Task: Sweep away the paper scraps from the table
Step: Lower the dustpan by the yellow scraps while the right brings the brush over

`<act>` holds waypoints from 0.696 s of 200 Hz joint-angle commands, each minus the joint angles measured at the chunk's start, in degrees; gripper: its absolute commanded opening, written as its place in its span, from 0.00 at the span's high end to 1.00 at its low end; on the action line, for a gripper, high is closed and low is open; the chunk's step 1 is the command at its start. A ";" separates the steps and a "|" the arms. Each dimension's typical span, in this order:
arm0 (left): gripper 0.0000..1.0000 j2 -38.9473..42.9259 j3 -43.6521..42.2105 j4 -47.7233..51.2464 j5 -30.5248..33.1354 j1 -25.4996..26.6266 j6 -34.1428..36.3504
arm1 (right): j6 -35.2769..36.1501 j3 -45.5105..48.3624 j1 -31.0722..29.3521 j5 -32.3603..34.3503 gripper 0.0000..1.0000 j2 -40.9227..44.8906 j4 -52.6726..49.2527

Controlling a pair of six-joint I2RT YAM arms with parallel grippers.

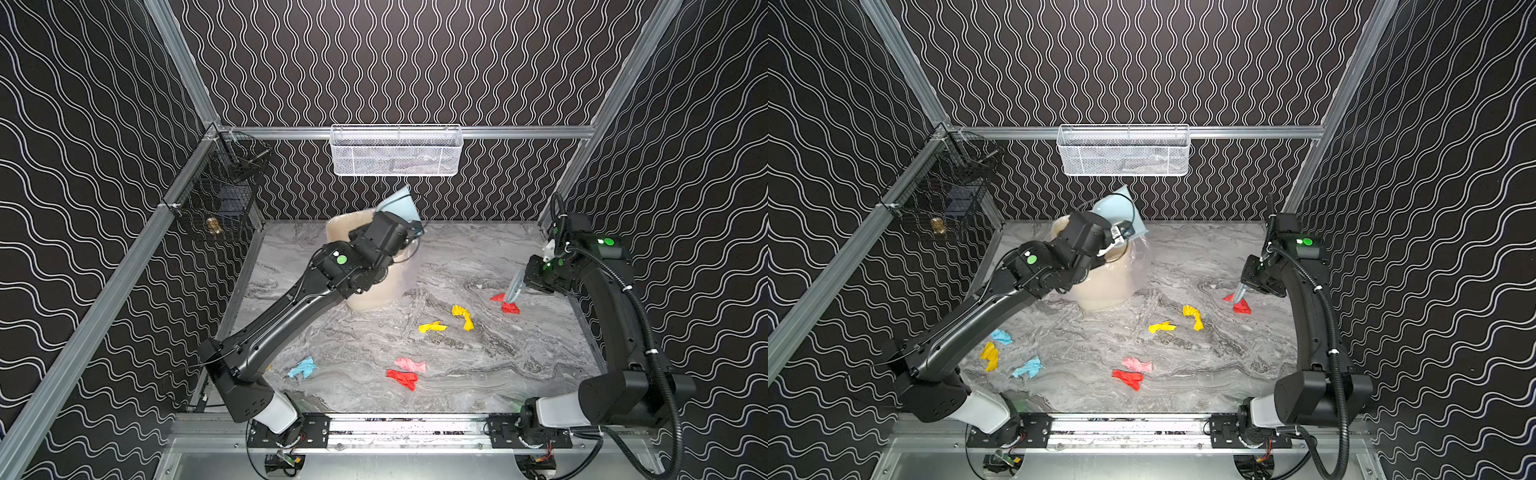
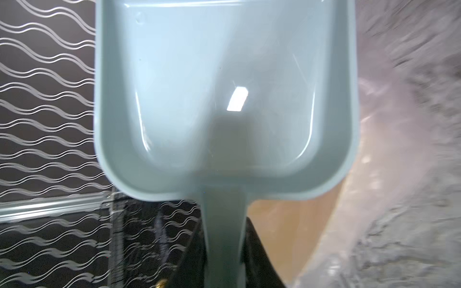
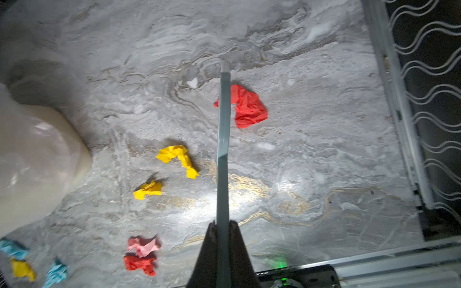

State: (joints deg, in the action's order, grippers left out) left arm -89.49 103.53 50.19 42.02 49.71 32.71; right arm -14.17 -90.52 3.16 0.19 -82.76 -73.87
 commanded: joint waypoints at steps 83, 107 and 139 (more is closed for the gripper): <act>0.87 -0.50 -13.27 1.95 -27.92 5.22 -27.11 | 18.57 2.67 -2.93 20.08 1.00 -10.84 7.22; 0.87 0.66 -17.61 -0.25 -32.26 5.22 -29.52 | 22.28 2.98 -5.20 21.45 1.00 -12.78 9.57; 0.88 2.01 -22.98 -2.31 -35.72 5.31 -31.10 | 25.18 4.43 -8.51 24.12 1.00 -15.96 10.55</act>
State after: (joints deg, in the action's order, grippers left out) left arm -88.38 83.09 50.83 11.09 54.98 4.49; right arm 6.79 -87.18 -3.64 21.12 -97.17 -65.12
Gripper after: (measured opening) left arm 0.216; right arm 0.088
